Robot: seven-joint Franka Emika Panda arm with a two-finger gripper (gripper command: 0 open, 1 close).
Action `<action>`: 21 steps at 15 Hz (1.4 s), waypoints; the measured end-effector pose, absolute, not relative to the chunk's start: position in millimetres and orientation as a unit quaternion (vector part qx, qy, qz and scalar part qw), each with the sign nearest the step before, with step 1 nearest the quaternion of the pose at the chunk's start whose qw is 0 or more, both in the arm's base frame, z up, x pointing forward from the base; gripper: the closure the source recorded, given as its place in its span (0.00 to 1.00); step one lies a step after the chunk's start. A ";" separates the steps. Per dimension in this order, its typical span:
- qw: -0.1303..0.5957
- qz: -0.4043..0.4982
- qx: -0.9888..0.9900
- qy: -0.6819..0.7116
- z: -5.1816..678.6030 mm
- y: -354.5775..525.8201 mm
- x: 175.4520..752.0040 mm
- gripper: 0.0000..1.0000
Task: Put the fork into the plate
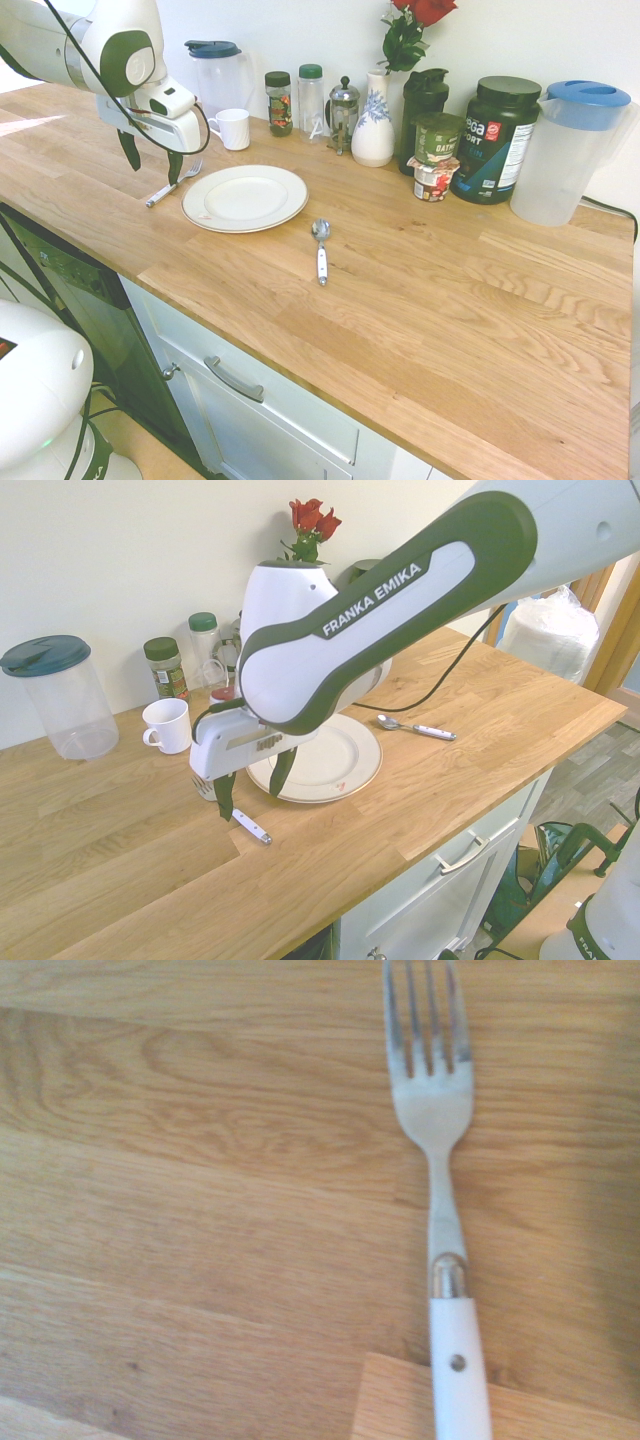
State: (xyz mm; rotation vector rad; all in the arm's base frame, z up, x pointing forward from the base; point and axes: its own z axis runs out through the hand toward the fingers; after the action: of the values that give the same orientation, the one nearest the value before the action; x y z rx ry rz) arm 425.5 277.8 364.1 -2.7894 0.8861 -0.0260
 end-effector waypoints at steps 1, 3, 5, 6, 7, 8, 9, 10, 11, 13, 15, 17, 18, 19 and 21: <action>0.100 -0.015 -0.950 0.295 360.7 283.5 427.4 1.00; 0.084 -0.025 -0.954 0.288 354.7 290.3 431.5 1.00; 0.074 -0.031 -0.956 0.282 350.2 295.6 432.7 1.00; 0.070 -0.033 -0.957 0.280 348.4 298.7 432.0 1.00; 0.065 -0.034 -0.958 0.279 345.4 301.7 430.2 1.00; 0.059 -0.035 -0.958 0.279 341.3 304.0 428.7 1.00; 0.055 -0.035 -0.958 0.279 337.7 305.2 427.9 1.00; 0.051 -0.034 -0.958 0.281 334.6 305.0 428.0 1.00; 0.047 -0.035 -0.958 0.281 332.3 304.2 428.3 1.00; 0.037 -0.038 -0.957 0.285 329.5 302.3 428.9 1.00; 0.030 -0.041 -0.956 0.287 326.0 301.4 429.3 1.00; 0.026 -0.041 -0.956 0.289 324.7 301.5 429.8 1.00; 0.026 -0.042 -0.956 0.289 324.6 301.5 429.8 1.00; 0.026 -0.042 -0.956 0.288 324.6 302.0 429.6 1.00; 0.026 -0.042 -0.957 0.287 324.7 303.8 429.0 1.00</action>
State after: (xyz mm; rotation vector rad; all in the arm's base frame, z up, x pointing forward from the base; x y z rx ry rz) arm 429.0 303.8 324.7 -2.9565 0.8871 -0.1294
